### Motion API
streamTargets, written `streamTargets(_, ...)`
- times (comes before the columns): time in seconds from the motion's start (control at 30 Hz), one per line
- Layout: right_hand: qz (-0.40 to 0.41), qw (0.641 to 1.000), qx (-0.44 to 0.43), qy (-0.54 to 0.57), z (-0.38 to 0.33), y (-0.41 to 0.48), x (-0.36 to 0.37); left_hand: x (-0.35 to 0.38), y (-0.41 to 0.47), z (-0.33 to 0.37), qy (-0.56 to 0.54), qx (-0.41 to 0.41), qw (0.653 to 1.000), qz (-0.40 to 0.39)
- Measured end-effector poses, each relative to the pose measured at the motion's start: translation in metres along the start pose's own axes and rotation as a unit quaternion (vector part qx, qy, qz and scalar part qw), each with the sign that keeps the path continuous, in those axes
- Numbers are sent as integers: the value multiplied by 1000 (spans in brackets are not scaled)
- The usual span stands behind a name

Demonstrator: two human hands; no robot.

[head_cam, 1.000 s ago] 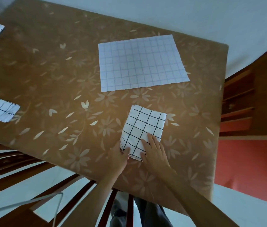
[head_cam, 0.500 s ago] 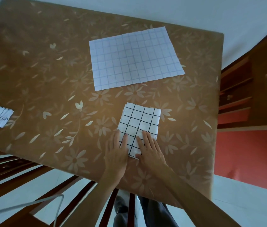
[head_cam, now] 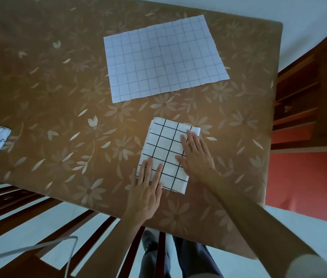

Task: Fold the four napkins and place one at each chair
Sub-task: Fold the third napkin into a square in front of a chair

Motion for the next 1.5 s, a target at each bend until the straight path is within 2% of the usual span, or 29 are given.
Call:
streamTargets(0.2, -25, 999, 5, -26, 20, 15, -10, -5, -8, -9, 22, 3, 1000, -13)
streamTargets(0.27, 20, 1000, -1, -19, 15, 3, -14, -8, -7, -11, 24, 7, 999, -21)
streamTargets(0.4, 87, 986, -113, 88, -1, -55, -8, -17, -1, -16, 15, 25, 999, -43)
streamTargets(0.47, 115, 976, -138, 123, -1, -81, 2, -21, 0, -18, 8, 35, 998, -46)
streamTargets(0.57, 134, 973, -108, 156, 3, -93, 9, -28, 2, -17, 1, 41, 998, -46)
streamTargets(0.67, 161, 964, -125, 169, 0, -87, 3, -31, 3, -16, 3, 37, 997, -61)
streamTargets(0.8, 155, 964, -129, 175, -3, -76, 2, -34, 3, -15, -2, 43, 997, -66)
streamTargets(0.9, 164, 952, -110, 232, -2, -76, -3, -37, 4, -17, -21, 51, 997, -53)
streamTargets(1.03, 177, 901, -34, 394, 3, -79, -15, -48, 9, -18, -79, 71, 994, 40)
streamTargets(1.13, 170, 881, 27, 440, 9, -84, -26, -56, 17, -22, -140, 69, 981, 112)
streamTargets(1.23, 155, 882, 40, 442, 17, -90, -31, -65, 22, -18, -184, 84, 973, 111)
streamTargets(1.33, 161, 908, -10, 386, 19, -91, -32, -73, 30, -10, -248, 74, 962, 82)
streamTargets(1.4, 158, 916, -25, 367, 18, -84, -36, -78, 38, -7, -270, 67, 956, 92)
streamTargets(1.5, 131, 906, 17, 402, 23, -64, -45, -84, 53, -7, -324, 6, 942, 83)
Point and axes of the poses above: each hand's wrist, its own y-axis towards the middle knuckle, its own x-axis out of the palm, z = x × y, the point moved 4 cm from there along y, towards the middle knuckle, and after that the axes turned 3 degrees about -x, right-handed, at the moved point
